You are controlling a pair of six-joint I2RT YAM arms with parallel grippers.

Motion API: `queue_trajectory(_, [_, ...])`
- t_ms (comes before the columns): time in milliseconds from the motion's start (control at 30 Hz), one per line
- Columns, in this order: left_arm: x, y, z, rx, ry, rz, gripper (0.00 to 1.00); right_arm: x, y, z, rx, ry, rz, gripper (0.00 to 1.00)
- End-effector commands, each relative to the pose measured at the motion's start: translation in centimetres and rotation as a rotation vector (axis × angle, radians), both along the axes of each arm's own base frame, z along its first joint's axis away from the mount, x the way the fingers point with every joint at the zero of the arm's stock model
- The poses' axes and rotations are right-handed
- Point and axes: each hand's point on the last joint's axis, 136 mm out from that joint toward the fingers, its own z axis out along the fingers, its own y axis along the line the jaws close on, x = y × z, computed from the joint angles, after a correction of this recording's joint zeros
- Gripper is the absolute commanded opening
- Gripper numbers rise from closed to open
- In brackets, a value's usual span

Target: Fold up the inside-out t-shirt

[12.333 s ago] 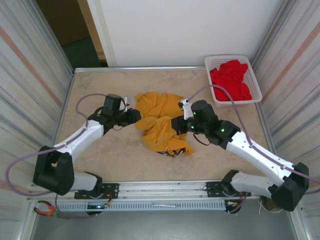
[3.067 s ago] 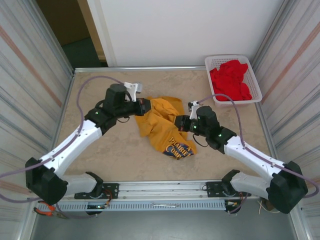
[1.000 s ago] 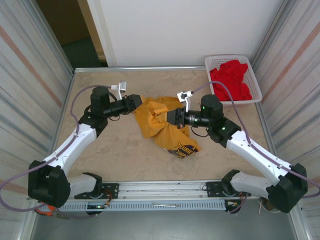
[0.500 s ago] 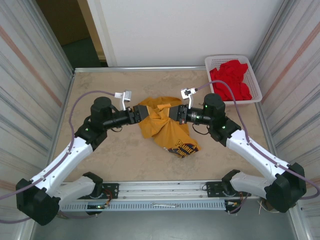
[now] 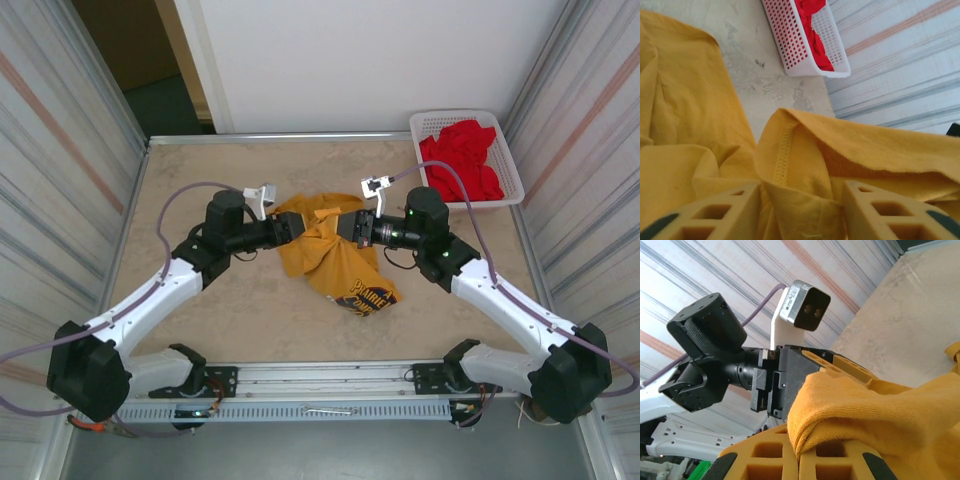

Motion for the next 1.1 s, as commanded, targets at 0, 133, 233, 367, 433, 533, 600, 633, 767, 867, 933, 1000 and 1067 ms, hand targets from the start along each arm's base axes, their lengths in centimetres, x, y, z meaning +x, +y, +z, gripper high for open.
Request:
queue_trajectory(0, [0.1, -0.6, 2.2, -0.053, -0.076, -0.031, 0.12, 0.7, -0.3, -0.2, 0.010, 0.003, -0.037, 0.00])
queue_trajectory(133, [-0.2, -0.2, 3.6, -0.061, -0.115, -0.021, 0.00, 2.2, -1.2, -1.9, -0.023, 0.034, -0.106, 0.00])
queue_trajectory(233, [-0.3, 0.4, 6.1, -0.083, -0.178, -0.007, 0.00, 4.1, -2.7, -4.3, -0.046, 0.100, -0.197, 0.00])
queue_trajectory(367, [-0.4, 1.1, 10.0, -0.141, -0.287, -0.020, 0.00, 6.5, -5.5, -8.2, -0.115, 0.228, -0.354, 0.56])
queue_trajectory(433, [-0.8, 1.1, 11.6, -0.176, -0.348, -0.049, 0.00, 6.6, -6.6, -9.1, -0.158, 0.258, -0.406, 0.62])
queue_trajectory(533, [-1.7, 0.9, 12.9, -0.192, -0.416, -0.102, 0.00, 5.6, -7.6, -8.0, -0.184, 0.236, -0.455, 0.64])
queue_trajectory(600, [-2.3, 0.7, 13.1, -0.203, -0.446, -0.135, 0.00, 4.9, -8.3, -6.7, -0.215, 0.204, -0.493, 0.66])
queue_trajectory(633, [-2.5, 0.6, 13.0, -0.206, -0.454, -0.152, 0.00, 4.4, -8.6, -5.8, -0.229, 0.178, -0.509, 0.67])
queue_trajectory(767, [-3.5, 0.3, 12.6, -0.232, -0.475, -0.213, 0.00, 3.2, -7.8, -3.0, -0.286, 0.088, -0.486, 0.71])
queue_trajectory(867, [-4.2, 0.0, 12.4, -0.250, -0.478, -0.258, 0.00, 2.7, -6.5, -2.1, -0.365, 0.023, -0.446, 0.72])
queue_trajectory(933, [-4.6, -0.1, 12.1, -0.255, -0.470, -0.280, 0.00, 2.8, -5.5, -2.3, -0.409, -0.003, -0.414, 0.74])
queue_trajectory(1000, [-5.0, -0.2, 11.8, -0.257, -0.458, -0.292, 0.00, 2.9, -4.3, -2.3, -0.432, -0.021, -0.379, 0.76])
queue_trajectory(1067, [-5.2, -0.2, 11.5, -0.255, -0.449, -0.298, 0.00, 3.0, -3.2, -2.5, -0.446, -0.035, -0.345, 0.77])
